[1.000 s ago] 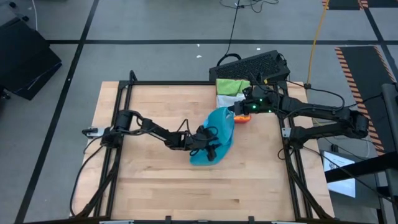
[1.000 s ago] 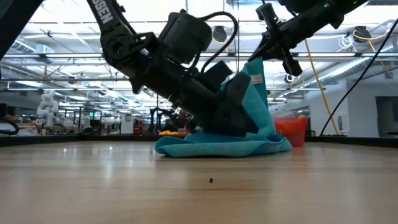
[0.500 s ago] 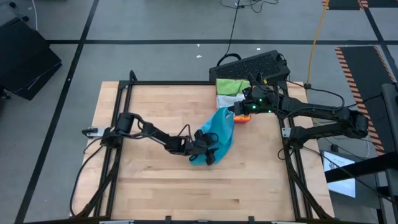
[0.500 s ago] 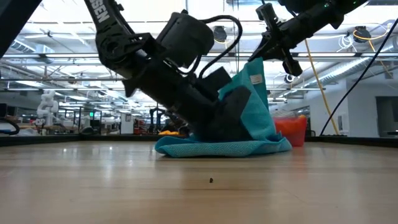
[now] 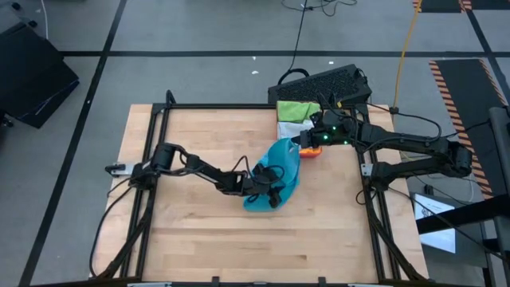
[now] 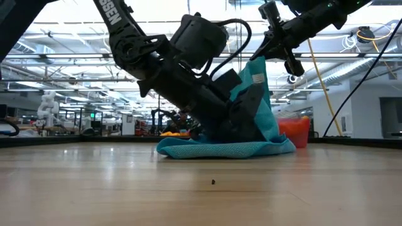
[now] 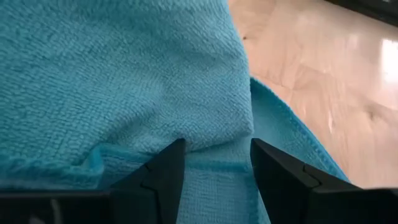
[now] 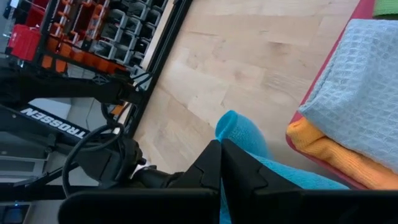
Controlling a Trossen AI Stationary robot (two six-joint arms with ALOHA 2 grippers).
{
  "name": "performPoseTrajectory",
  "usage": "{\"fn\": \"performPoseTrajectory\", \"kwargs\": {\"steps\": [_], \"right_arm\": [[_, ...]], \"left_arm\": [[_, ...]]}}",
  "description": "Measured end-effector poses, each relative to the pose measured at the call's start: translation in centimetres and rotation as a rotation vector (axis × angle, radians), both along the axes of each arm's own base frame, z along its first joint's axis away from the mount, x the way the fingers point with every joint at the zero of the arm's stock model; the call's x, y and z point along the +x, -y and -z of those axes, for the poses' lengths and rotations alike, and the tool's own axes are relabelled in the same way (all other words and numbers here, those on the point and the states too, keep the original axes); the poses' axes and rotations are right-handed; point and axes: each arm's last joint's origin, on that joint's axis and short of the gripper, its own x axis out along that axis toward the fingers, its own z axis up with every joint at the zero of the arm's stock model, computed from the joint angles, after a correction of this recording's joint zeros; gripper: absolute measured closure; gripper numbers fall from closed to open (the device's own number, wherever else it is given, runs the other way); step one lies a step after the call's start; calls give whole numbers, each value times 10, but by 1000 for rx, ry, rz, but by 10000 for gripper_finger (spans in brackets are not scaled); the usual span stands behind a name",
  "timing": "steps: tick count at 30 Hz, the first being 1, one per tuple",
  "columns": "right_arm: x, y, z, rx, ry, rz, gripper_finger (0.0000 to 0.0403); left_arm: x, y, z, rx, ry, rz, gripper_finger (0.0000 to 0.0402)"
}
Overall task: Fold microfiber towels
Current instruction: Fold the blue microfiber cloth
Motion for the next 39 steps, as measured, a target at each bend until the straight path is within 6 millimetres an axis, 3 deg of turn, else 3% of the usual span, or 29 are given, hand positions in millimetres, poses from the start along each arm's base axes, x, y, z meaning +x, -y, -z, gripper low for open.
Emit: {"fn": "performPoseTrajectory", "kwargs": {"steps": [10, 15, 18, 23, 27, 39], "right_arm": [[0, 0, 0, -16, -3, -10, 403], [0, 0, 0, -22, -5, -14, 403], [0, 0, 1, -21, -10, -22, 403], [-1, -3, 0, 3, -1, -104, 403], [-7, -9, -5, 37, 17, -168, 403], [-35, -58, -43, -6, 160, -379, 403]], "left_arm": [[-3, 6, -1, -33, -34, 11, 234], [-5, 8, -5, -31, -55, 22, 332], [-8, 8, -19, -31, -63, 20, 389], [-17, 7, -55, -16, -65, 16, 396], [-31, 6, -98, -25, -32, 23, 395], [-102, 25, -214, -45, 104, 102, 397]]}}
